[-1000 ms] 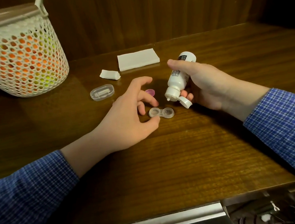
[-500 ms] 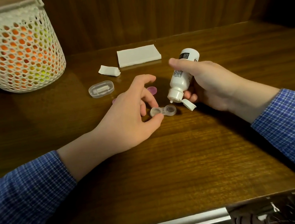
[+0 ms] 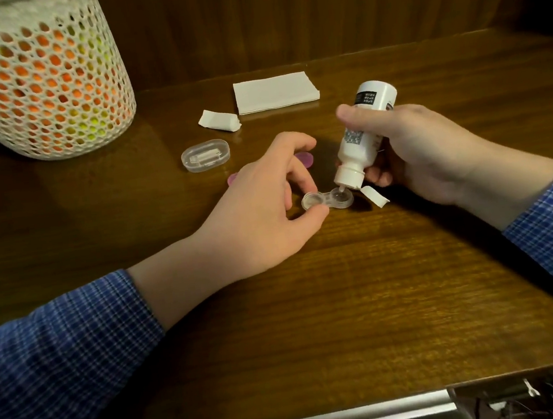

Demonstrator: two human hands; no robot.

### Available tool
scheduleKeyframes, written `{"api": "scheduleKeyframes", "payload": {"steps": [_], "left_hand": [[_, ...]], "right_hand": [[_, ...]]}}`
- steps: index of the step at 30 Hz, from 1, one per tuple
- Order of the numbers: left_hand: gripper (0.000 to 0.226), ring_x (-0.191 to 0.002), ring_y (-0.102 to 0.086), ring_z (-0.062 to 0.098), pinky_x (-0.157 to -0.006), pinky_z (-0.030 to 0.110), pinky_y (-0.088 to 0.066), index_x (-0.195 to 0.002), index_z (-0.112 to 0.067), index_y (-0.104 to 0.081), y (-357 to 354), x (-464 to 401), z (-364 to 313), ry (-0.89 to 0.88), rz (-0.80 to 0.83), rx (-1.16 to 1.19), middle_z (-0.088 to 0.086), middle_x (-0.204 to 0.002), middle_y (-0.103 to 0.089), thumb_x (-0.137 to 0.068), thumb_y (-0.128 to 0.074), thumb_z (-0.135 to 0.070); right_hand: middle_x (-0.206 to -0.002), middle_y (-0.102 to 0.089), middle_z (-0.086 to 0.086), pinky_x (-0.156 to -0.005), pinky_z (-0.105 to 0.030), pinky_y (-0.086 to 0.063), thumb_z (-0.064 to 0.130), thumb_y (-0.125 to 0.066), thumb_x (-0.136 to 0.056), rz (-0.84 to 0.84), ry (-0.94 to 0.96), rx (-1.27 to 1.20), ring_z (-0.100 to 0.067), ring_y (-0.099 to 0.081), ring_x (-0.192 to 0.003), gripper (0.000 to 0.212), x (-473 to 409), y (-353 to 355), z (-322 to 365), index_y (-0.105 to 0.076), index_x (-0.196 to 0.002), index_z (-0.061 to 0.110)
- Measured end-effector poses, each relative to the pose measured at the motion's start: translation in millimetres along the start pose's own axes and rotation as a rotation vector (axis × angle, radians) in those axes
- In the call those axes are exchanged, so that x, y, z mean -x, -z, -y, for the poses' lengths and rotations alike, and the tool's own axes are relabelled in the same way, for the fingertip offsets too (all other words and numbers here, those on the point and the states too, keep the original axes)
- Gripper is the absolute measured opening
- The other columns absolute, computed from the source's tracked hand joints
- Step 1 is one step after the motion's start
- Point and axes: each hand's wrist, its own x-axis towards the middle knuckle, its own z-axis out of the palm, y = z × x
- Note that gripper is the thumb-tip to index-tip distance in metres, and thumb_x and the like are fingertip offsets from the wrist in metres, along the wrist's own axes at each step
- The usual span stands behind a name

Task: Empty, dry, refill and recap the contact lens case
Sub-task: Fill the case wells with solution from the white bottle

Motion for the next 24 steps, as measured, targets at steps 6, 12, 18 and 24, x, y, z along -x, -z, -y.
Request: {"api": "scheduleKeyframes", "payload": {"steps": [6,12,18,24], "left_hand": [[0.069,-0.077,-0.06,-0.006,-0.083,0.023,-0.045,-0.146,-0.025,-0.041,0.8,-0.1,-2.1,-0.001,0.002,0.004,-0.015,-0.097,-0.066,-0.088,-0.079,-0.024],[0.067,-0.084,-0.051,-0.025,-0.091,0.032,-0.044,-0.144,-0.022,-0.043,-0.3,0.3,-1.7,-0.027,-0.007,0.001,-0.013,-0.095,-0.067,-0.088,-0.079,-0.022],[0.067,-0.084,-0.053,-0.024,-0.084,0.023,-0.04,-0.144,-0.019,-0.044,-0.8,-0.4,0.3,-0.048,-0.009,0.002,-0.009,-0.095,-0.069,-0.087,-0.079,-0.022],[0.065,-0.083,-0.054,-0.023,-0.078,0.016,-0.037,-0.143,-0.018,-0.046,-1.0,-1.1,2.2,-0.058,-0.01,0.005,-0.009,-0.096,-0.069,-0.087,-0.079,-0.022]], "right_hand": [[-0.067,-0.073,0.002,-0.041,-0.02,-0.041,0.046,-0.072,-0.091,-0.006,0.016,-0.001,-0.01,-0.054,-0.046,0.035,-0.4,0.0,-0.2,-0.061,-0.1,0.014],[-0.067,-0.072,-0.001,-0.041,-0.019,-0.041,0.045,-0.072,-0.091,-0.014,0.013,-0.008,-0.011,-0.054,-0.046,0.034,-1.3,-0.4,-0.3,-0.061,-0.097,0.013],[-0.062,-0.07,0.002,-0.039,-0.02,-0.04,0.043,-0.071,-0.092,-0.007,0.021,-0.022,-0.01,-0.053,-0.045,0.032,-0.8,-0.6,-0.1,-0.06,-0.094,0.014],[-0.064,-0.071,0.0,-0.039,-0.02,-0.04,0.043,-0.072,-0.091,-0.023,0.013,-0.042,-0.009,-0.053,-0.044,0.032,-0.4,-0.7,0.8,-0.061,-0.095,0.014]]}}
